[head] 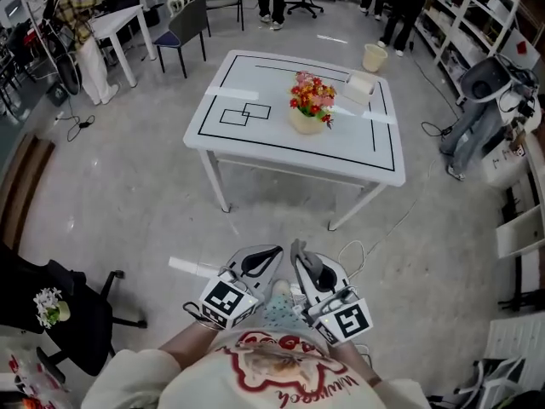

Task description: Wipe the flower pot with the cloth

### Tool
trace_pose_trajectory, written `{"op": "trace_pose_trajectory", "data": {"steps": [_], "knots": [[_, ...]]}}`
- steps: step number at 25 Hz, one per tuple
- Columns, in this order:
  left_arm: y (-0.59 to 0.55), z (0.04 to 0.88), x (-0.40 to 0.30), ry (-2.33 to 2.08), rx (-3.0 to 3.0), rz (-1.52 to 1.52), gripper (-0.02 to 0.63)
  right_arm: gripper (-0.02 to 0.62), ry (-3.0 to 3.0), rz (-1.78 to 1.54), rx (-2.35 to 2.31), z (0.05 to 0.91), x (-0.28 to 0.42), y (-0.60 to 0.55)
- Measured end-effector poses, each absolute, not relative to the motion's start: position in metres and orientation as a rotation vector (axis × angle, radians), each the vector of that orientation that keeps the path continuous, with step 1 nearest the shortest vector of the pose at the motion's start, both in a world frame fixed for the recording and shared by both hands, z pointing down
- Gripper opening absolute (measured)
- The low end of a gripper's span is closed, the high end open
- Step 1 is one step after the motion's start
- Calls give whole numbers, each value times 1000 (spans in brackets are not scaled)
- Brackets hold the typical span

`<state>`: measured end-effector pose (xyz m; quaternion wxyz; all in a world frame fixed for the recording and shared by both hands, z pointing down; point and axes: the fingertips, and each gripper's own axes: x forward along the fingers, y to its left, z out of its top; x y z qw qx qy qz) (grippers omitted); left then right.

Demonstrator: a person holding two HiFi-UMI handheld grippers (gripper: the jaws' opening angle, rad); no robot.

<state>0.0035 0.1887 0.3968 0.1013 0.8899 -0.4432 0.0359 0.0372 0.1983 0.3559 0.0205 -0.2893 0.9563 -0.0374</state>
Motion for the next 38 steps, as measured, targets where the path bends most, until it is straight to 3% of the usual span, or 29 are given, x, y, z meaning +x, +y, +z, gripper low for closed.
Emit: {"op": "trace_pose_trajectory", "data": {"steps": [12, 23, 29, 38], "knots": [[25, 388, -13, -1449, 2569, 116, 3, 26, 3027, -102, -809, 363, 41, 40], [-84, 401, -46, -1272, 2635, 158, 3, 26, 2972, -163, -921, 363, 4, -62], [-144, 416, -57, -1172, 2696, 226, 3, 26, 3054, -5, -826, 375, -16, -95], [-197, 436, -55, -1243, 2589, 263, 3, 26, 3233, 41, -956, 409, 66, -177]]}}
